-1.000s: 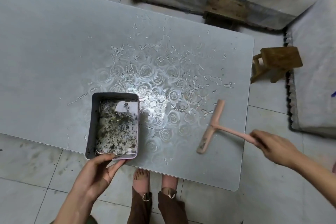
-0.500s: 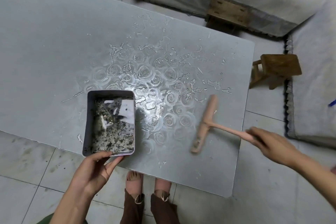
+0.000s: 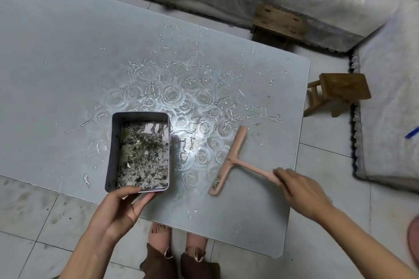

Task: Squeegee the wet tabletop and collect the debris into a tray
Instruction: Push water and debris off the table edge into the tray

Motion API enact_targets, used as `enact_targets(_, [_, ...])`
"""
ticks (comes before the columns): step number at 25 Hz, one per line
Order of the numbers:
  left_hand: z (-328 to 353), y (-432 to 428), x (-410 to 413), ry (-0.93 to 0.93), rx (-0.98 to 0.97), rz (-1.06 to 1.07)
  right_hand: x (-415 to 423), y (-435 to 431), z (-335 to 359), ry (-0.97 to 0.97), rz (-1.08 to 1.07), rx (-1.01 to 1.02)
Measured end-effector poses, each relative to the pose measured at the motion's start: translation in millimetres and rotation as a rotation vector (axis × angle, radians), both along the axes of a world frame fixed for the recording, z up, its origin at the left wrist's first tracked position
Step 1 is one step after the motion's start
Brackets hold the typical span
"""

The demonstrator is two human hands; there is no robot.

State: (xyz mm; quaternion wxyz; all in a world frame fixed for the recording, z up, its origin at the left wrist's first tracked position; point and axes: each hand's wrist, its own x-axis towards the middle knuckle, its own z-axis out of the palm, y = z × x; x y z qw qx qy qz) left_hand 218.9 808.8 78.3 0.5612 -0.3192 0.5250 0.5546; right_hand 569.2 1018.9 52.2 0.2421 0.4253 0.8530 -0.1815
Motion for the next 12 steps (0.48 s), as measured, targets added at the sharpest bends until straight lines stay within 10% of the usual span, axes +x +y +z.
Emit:
enact_targets(6, [-0.9, -12.5, -8.9, 0.001, 0.021, -0.011, 59.3, 30.6, 41.9, -0.104, -0.042, -0.061])
enact_targets(12, [3.9, -27.3, -23.5, 0.039, -0.006, 0.044, -136.8, -4.1, -15.9, 0.055, 0.191, -0.158])
